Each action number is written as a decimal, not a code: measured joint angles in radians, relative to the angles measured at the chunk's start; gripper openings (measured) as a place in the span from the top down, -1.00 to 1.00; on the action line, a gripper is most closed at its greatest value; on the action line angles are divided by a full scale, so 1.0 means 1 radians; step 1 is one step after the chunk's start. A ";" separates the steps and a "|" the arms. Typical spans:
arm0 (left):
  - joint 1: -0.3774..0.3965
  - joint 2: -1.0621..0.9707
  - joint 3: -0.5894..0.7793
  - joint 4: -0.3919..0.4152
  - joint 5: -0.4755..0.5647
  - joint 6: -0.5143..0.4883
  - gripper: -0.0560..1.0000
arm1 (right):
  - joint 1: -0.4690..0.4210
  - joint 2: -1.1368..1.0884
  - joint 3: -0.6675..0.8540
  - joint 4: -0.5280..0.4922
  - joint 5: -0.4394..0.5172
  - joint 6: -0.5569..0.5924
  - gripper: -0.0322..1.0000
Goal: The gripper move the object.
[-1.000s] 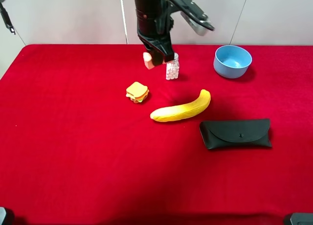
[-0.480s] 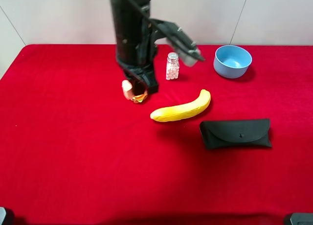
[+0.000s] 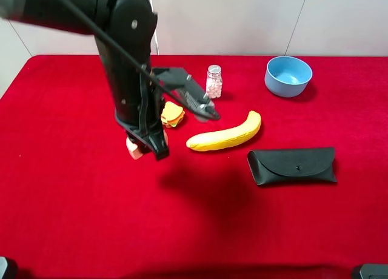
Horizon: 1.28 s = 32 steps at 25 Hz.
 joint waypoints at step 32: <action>0.000 0.005 0.416 -0.002 -0.618 -0.100 0.49 | 0.000 0.000 0.000 0.000 0.000 0.000 -0.41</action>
